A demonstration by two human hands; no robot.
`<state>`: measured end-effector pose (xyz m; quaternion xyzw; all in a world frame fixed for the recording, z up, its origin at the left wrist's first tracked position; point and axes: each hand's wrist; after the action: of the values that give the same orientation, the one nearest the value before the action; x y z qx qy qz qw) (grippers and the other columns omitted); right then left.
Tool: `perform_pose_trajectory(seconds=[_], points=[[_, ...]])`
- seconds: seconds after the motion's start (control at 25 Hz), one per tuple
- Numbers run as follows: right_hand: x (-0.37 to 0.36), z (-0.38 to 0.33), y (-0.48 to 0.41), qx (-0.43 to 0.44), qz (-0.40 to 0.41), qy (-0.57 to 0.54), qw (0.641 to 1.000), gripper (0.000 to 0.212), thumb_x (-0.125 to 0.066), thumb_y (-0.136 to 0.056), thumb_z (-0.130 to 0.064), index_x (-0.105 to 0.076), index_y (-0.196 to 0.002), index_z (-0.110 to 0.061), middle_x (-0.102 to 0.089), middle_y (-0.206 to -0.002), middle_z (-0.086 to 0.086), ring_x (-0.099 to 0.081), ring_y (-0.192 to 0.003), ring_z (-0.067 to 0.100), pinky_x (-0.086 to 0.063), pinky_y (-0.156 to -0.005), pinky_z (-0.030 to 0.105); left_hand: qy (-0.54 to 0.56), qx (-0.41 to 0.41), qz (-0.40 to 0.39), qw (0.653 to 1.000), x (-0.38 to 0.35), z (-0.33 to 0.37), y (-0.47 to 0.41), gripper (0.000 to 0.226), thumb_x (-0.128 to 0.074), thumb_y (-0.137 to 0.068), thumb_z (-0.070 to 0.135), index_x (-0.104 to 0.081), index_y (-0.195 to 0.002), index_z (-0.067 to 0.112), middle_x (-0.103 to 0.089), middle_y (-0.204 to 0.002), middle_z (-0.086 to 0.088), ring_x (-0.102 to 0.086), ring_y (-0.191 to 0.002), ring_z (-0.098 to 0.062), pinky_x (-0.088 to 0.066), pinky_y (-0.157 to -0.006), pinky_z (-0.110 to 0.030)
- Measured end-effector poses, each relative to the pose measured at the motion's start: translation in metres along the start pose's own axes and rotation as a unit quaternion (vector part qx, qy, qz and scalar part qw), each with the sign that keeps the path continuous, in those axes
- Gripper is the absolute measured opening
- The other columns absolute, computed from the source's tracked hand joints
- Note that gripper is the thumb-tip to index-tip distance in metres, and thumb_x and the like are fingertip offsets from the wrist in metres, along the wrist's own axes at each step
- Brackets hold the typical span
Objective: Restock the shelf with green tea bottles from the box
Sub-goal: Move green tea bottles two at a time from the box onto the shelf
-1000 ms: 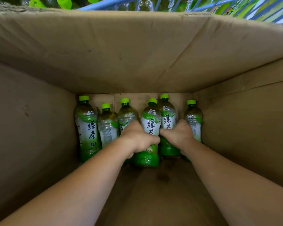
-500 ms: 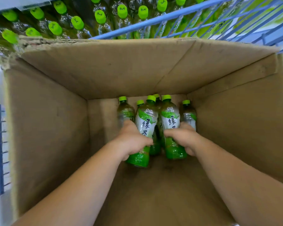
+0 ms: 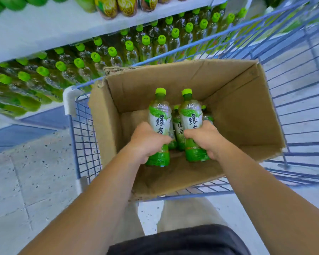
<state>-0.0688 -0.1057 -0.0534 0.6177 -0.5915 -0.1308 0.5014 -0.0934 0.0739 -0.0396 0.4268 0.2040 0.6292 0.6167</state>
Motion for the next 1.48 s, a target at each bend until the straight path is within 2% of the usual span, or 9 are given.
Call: perform_pose_trajectory(seconds=[0.2, 0.32, 0.48, 0.64, 0.8, 0.92, 1.04, 1.24, 1.48], points=[[-0.002, -0.027, 0.076, 0.048, 0.022, -0.019, 0.998, 0.049, -0.076, -0.057, -0.026, -0.071, -0.103, -0.012, -0.075, -0.098, 0.012, -0.073, -0.089, 0.03, -0.062, -0.079, 0.05, 0.025, -0.048, -0.002, 0.999, 0.049, 0.005, 0.056, 0.029, -0.082, -0.064, 0.016, -0.071, -0.091, 0.012, -0.076, -0.085, -0.007, -0.073, -0.077, -0.023, -0.06, -0.069, -0.037], [-0.005, -0.038, 0.115, 0.077, 0.02, -0.022, 0.997, 0.039, -0.078, -0.068, -0.019, -0.068, -0.104, -0.008, -0.073, -0.095, 0.012, -0.071, -0.088, 0.029, -0.061, -0.077, 0.045, 0.046, -0.08, -0.016, 0.996, 0.08, 0.003, 0.087, 0.026, -0.082, -0.069, 0.012, -0.069, -0.091, 0.016, -0.076, -0.086, -0.005, -0.073, -0.082, -0.023, -0.06, -0.068, -0.035], [-0.016, -0.049, 0.169, 0.125, 0.029, -0.038, 0.991, 0.014, -0.076, -0.075, -0.012, -0.064, -0.082, -0.014, -0.067, -0.077, 0.004, -0.066, -0.076, 0.024, -0.052, -0.065, 0.034, 0.036, -0.117, -0.021, 0.992, 0.128, -0.011, 0.121, 0.026, -0.081, -0.073, 0.012, -0.067, -0.095, 0.015, -0.075, -0.089, -0.006, -0.071, -0.08, -0.024, -0.058, -0.069, -0.038], [-0.035, -0.07, 0.213, 0.151, 0.027, -0.051, 0.987, 0.024, -0.075, -0.071, -0.016, -0.068, -0.093, -0.009, -0.074, -0.095, 0.018, -0.072, -0.087, 0.033, -0.06, -0.075, 0.049, 0.016, -0.127, -0.019, 0.992, 0.178, -0.029, 0.15, 0.038, -0.085, -0.071, 0.015, -0.063, -0.102, 0.017, -0.074, -0.094, -0.006, -0.074, -0.083, -0.023, -0.063, -0.074, -0.044], [-0.055, -0.092, 0.243, 0.175, -0.007, -0.044, 0.984, 0.049, -0.073, -0.061, -0.027, -0.063, -0.105, -0.01, -0.071, -0.099, 0.015, -0.07, -0.09, 0.034, -0.06, -0.081, 0.056, 0.035, -0.14, 0.018, 0.989, 0.207, -0.046, 0.175, 0.044, -0.088, -0.07, 0.016, -0.061, -0.106, 0.017, -0.074, -0.095, -0.004, -0.074, -0.08, -0.019, -0.064, -0.069, -0.04], [-0.068, -0.108, 0.254, 0.215, -0.04, -0.019, 0.976, 0.053, -0.073, -0.063, -0.03, -0.061, -0.11, -0.01, -0.069, -0.103, 0.013, -0.068, -0.09, 0.03, -0.058, -0.076, 0.046, 0.068, -0.162, 0.064, 0.982, 0.224, -0.057, 0.196, 0.038, -0.087, -0.071, 0.015, -0.063, -0.101, 0.02, -0.075, -0.088, 0.002, -0.073, -0.067, -0.008, -0.06, -0.056, -0.028], [-0.08, -0.122, 0.265, 0.251, -0.076, 0.004, 0.965, 0.041, -0.075, -0.072, -0.025, -0.061, -0.108, -0.013, -0.069, -0.1, 0.01, -0.063, -0.079, 0.023, -0.049, -0.06, 0.032, 0.098, -0.157, 0.109, 0.977, 0.24, -0.065, 0.216, 0.043, -0.086, -0.071, 0.017, -0.061, -0.106, 0.019, -0.074, -0.097, -0.003, -0.075, -0.081, -0.018, -0.064, -0.071, -0.04], [-0.11, -0.141, 0.29, 0.301, -0.133, 0.015, 0.944, 0.02, -0.074, -0.077, -0.015, -0.063, -0.093, -0.016, -0.069, -0.084, 0.008, -0.066, -0.073, 0.026, -0.052, -0.064, 0.037, 0.136, -0.146, 0.183, 0.963, 0.268, -0.084, 0.253, 0.048, -0.087, -0.071, 0.019, -0.058, -0.11, 0.019, -0.072, -0.101, -0.005, -0.073, -0.086, -0.02, -0.061, -0.063, -0.032], [-0.153, -0.159, 0.317, 0.342, -0.155, 0.034, 0.926, 0.017, -0.075, -0.078, -0.016, -0.064, -0.089, -0.02, -0.069, -0.078, -0.001, -0.066, -0.065, 0.009, -0.051, -0.052, 0.024, 0.196, -0.163, 0.235, 0.938, 0.309, -0.103, 0.269, 0.043, -0.087, -0.072, 0.016, -0.064, -0.109, 0.014, -0.076, -0.094, -0.003, -0.075, -0.083, -0.018, -0.062, -0.067, -0.033]])
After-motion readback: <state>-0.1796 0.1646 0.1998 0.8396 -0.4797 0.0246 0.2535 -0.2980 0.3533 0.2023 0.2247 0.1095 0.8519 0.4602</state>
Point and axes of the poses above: each hand's wrist, its own y-axis away from the middle knuckle, its own x-axis out of the back of the hand, z = x × y
